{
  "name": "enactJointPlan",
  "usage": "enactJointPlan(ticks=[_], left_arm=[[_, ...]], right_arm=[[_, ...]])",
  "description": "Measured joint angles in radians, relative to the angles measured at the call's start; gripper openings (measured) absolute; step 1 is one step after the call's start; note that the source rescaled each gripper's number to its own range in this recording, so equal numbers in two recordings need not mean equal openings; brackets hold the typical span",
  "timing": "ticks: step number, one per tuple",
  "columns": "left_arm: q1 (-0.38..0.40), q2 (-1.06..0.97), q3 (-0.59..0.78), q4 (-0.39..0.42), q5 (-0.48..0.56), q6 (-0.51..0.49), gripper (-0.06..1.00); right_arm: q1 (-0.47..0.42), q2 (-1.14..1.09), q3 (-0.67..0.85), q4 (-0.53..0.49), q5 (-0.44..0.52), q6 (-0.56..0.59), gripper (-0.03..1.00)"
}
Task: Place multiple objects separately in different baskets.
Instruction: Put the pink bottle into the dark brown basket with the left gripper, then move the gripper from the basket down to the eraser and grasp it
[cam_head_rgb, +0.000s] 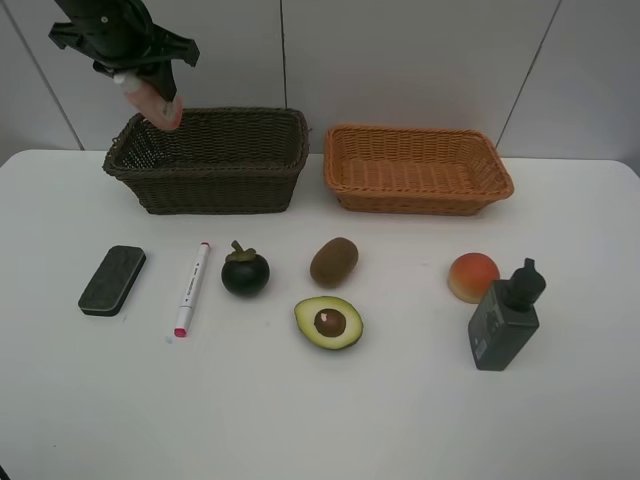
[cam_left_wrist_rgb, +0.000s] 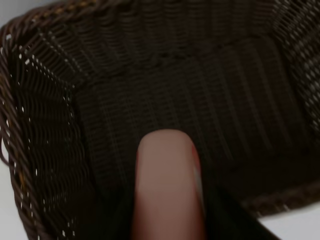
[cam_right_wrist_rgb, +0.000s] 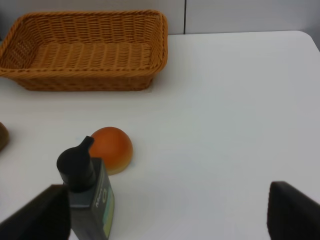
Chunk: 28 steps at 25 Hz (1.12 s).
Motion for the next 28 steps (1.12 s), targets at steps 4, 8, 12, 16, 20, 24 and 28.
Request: enactJointPlan(ticks=[4, 8, 12, 16, 20, 24, 28], left_arm=[[0.004, 0.110, -0.026, 0.009, -0.051, -0.006, 0.26], [0.005, 0.158, -0.026, 0.021, -0.087, -0.006, 0.31], [0.018, 0.161, -0.028, 0.038, -0.115, -0.007, 0.83], [0.042, 0.161, -0.028, 0.053, -0.088, -0.010, 0.99], [0.053, 0.161, -0.082, 0.056, 0.067, -0.077, 1.00], [0.053, 0.160, -0.194, 0.056, 0.331, -0.125, 1.00], [0.054, 0.133, -0.209, 0.045, 0.388, -0.134, 1.00]], right_arm=[[0.000, 0.000, 0.000, 0.000, 0.000, 0.000, 1.00], [0.000, 0.000, 0.000, 0.000, 0.000, 0.000, 1.00], [0.000, 0.000, 0.000, 0.000, 0.000, 0.000, 1.00], [0.000, 0.000, 0.000, 0.000, 0.000, 0.000, 1.00], [0.000, 0.000, 0.000, 0.000, 0.000, 0.000, 1.00], [0.000, 0.000, 0.000, 0.000, 0.000, 0.000, 1.00], [0.000, 0.000, 0.000, 0.000, 0.000, 0.000, 1.00]])
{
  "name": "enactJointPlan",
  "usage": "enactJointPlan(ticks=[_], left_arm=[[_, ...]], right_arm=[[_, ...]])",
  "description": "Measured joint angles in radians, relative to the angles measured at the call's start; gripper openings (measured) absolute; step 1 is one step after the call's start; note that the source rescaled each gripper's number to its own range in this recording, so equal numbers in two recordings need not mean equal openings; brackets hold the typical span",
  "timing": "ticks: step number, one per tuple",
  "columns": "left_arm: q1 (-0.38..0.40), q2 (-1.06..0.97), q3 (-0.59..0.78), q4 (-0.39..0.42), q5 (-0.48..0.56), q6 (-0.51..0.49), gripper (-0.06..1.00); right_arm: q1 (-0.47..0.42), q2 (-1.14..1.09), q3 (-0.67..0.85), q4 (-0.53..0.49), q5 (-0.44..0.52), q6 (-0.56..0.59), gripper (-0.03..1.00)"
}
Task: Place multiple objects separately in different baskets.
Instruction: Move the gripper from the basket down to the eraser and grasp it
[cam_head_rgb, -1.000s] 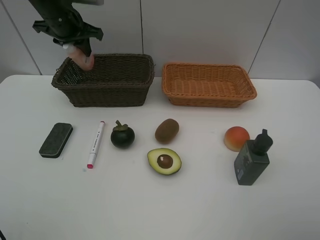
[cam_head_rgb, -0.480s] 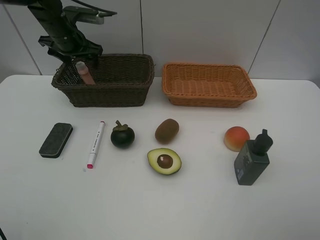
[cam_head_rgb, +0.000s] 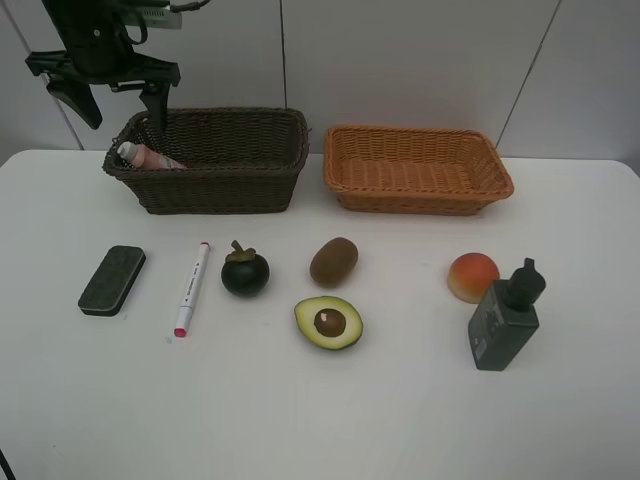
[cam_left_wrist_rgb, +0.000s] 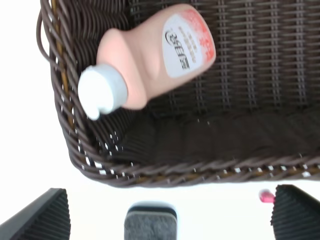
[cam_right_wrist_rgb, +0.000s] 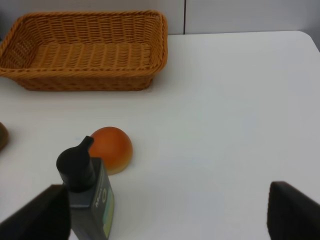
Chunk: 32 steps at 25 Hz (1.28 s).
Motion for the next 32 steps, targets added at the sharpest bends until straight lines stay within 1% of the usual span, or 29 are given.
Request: enactJointPlan(ticks=[3, 7, 9, 12, 16, 18, 20, 24, 28, 32], left_arm=[[0.000, -0.057, 0.088, -0.031, 0.000, 0.007, 1.00], [0.000, -0.190, 0.326, -0.065, 0.002, 0.024, 1.00], [0.001, -0.259, 0.462, -0.065, 0.002, 0.024, 1.00], [0.003, -0.349, 0.629, -0.064, 0.002, 0.028, 1.00], [0.017, -0.410, 0.806, -0.037, -0.005, 0.031, 1.00], [0.037, -0.413, 0.870, -0.030, -0.049, 0.032, 1.00], [0.054, -0.408, 0.916, -0.026, -0.129, 0.047, 1.00], [0.063, -0.387, 0.927, -0.019, -0.248, 0.076, 1.00], [0.063, -0.340, 0.915, -0.019, -0.339, 0.080, 1.00], [0.063, -0.264, 0.907, -0.019, -0.401, 0.080, 1.00]], right_arm=[[0.000, 0.000, 0.000, 0.000, 0.000, 0.000, 1.00], [0.000, 0.000, 0.000, 0.000, 0.000, 0.000, 1.00], [0.000, 0.000, 0.000, 0.000, 0.000, 0.000, 1.00], [0.000, 0.000, 0.000, 0.000, 0.000, 0.000, 1.00], [0.000, 0.000, 0.000, 0.000, 0.000, 0.000, 1.00], [0.000, 0.000, 0.000, 0.000, 0.000, 0.000, 1.00], [0.000, 0.000, 0.000, 0.000, 0.000, 0.000, 1.00], [0.000, 0.000, 0.000, 0.000, 0.000, 0.000, 1.00], [0.000, 0.000, 0.000, 0.000, 0.000, 0.000, 1.00], [0.000, 0.000, 0.000, 0.000, 0.000, 0.000, 1.00]])
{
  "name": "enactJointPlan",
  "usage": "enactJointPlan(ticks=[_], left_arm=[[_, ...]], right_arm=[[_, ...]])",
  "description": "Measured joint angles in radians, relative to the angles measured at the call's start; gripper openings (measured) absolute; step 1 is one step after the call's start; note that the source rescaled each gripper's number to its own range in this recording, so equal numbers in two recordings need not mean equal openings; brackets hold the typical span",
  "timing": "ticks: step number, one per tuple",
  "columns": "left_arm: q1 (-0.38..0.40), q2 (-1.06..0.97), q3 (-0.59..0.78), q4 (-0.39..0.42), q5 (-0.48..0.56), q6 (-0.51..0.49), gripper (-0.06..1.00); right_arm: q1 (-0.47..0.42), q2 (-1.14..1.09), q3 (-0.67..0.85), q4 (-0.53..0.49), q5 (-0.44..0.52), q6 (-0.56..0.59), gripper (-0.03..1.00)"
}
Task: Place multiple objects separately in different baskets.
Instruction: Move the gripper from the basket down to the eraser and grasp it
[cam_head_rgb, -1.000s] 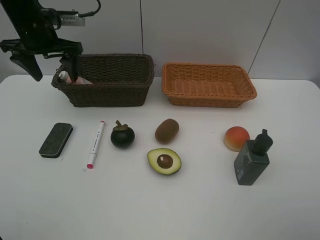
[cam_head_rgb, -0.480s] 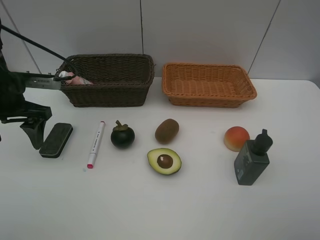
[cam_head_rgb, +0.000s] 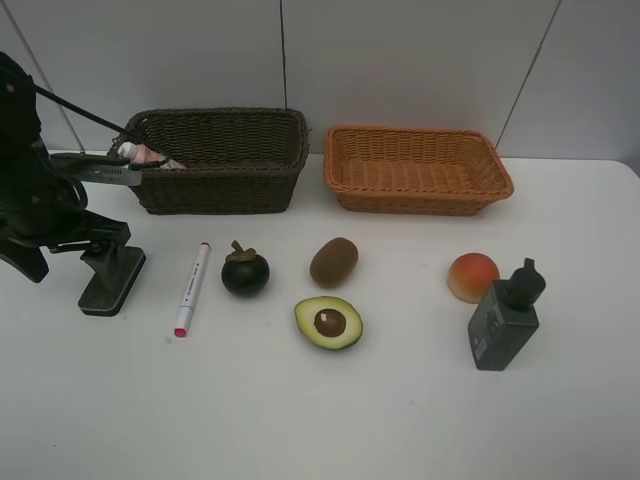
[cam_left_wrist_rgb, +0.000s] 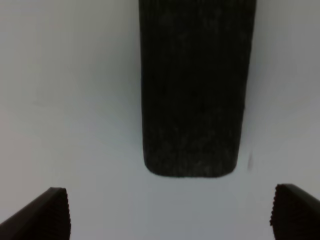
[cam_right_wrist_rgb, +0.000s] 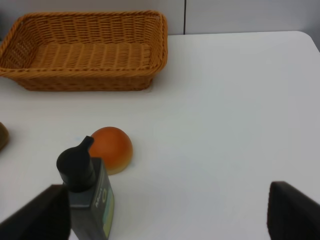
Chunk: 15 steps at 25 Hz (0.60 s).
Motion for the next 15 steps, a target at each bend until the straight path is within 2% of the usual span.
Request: enactJointPlan(ticks=[8, 13, 15], left_arm=[[0.000, 0.135, -0.052, 0.003, -0.080, 0.000, 1.00], [0.000, 0.154, -0.063, 0.003, -0.129, 0.000, 1.00], [0.000, 0.154, -0.065, 0.003, -0.145, 0.000, 0.96]], right_arm=[[0.000, 0.000, 0.000, 0.000, 0.000, 0.000, 1.00], [0.000, 0.000, 0.000, 0.000, 0.000, 0.000, 1.00], [0.000, 0.000, 0.000, 0.000, 0.000, 0.000, 1.00]])
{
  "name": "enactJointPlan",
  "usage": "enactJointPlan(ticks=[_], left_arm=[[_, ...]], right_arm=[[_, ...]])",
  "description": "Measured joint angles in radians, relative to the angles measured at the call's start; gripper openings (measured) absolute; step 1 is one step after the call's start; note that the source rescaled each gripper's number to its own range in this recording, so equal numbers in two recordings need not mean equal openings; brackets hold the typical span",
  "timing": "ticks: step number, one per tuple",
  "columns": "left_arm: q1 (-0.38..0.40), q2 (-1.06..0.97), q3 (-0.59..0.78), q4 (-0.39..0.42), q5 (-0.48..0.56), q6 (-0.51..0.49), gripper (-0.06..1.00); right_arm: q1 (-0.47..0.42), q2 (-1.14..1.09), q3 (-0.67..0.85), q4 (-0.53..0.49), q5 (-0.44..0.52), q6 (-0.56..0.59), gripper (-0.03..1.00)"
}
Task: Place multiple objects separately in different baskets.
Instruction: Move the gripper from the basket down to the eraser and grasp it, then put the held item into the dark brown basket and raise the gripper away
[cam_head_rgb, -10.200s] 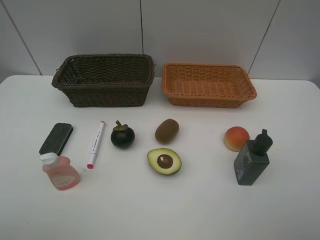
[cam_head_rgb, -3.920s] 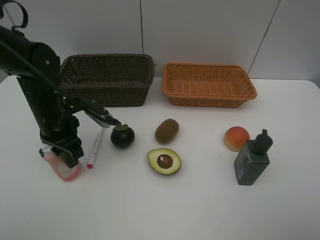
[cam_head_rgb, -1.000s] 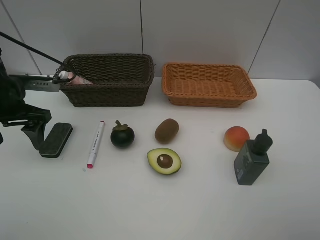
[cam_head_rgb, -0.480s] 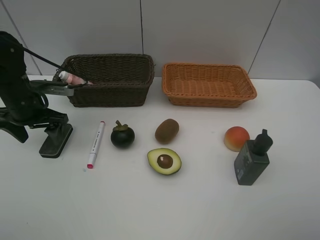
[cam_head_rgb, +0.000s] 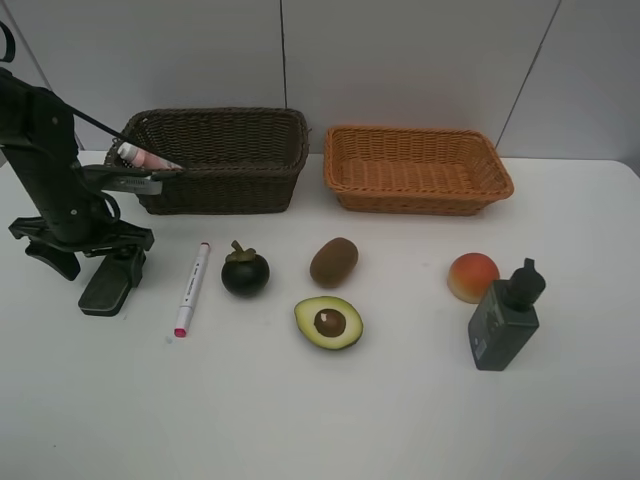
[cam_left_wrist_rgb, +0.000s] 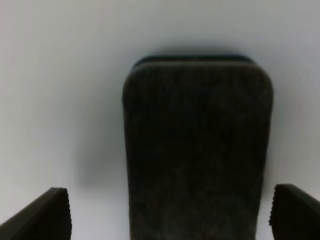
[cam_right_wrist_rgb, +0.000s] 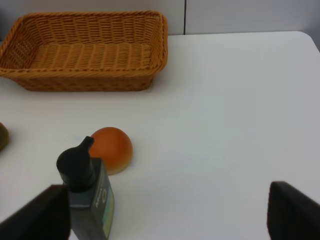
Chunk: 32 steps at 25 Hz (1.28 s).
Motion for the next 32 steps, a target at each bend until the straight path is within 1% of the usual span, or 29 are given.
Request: enactJointPlan(ticks=[2, 7, 8, 12, 14, 17, 23, 25, 28, 32], left_arm=[[0.000, 0.000, 0.000, 0.000, -0.012, 0.000, 0.87], [0.000, 0.000, 0.000, 0.000, -0.016, 0.000, 0.51], [0.000, 0.000, 0.000, 0.000, -0.015, 0.000, 0.48], [0.000, 0.000, -0.003, 0.000, -0.004, 0.000, 0.48], [0.000, 0.000, -0.009, 0.000, 0.018, 0.000, 0.48], [0.000, 0.000, -0.037, 0.000, 0.067, 0.000, 0.48], [0.000, -0.007, -0.137, -0.014, 0.176, 0.000, 0.48], [0.000, -0.026, -0.171, -0.036, 0.204, 0.000, 0.48], [-0.001, -0.048, -0.260, -0.079, 0.263, 0.007, 0.48], [-0.001, -0.043, -0.437, -0.201, 0.325, 0.069, 0.48]], right_arm=[[0.000, 0.000, 0.000, 0.000, 0.000, 0.000, 1.00], [0.000, 0.000, 0.000, 0.000, 0.000, 0.000, 1.00], [0.000, 0.000, 0.000, 0.000, 0.000, 0.000, 1.00], [0.000, 0.000, 0.000, 0.000, 0.000, 0.000, 1.00], [0.000, 0.000, 0.000, 0.000, 0.000, 0.000, 1.00], [0.000, 0.000, 0.000, 0.000, 0.000, 0.000, 1.00], [0.000, 0.000, 0.000, 0.000, 0.000, 0.000, 1.00], [0.000, 0.000, 0.000, 0.000, 0.000, 0.000, 1.00], [0.000, 0.000, 0.000, 0.000, 0.000, 0.000, 1.00], [0.000, 0.000, 0.000, 0.000, 0.000, 0.000, 1.00]])
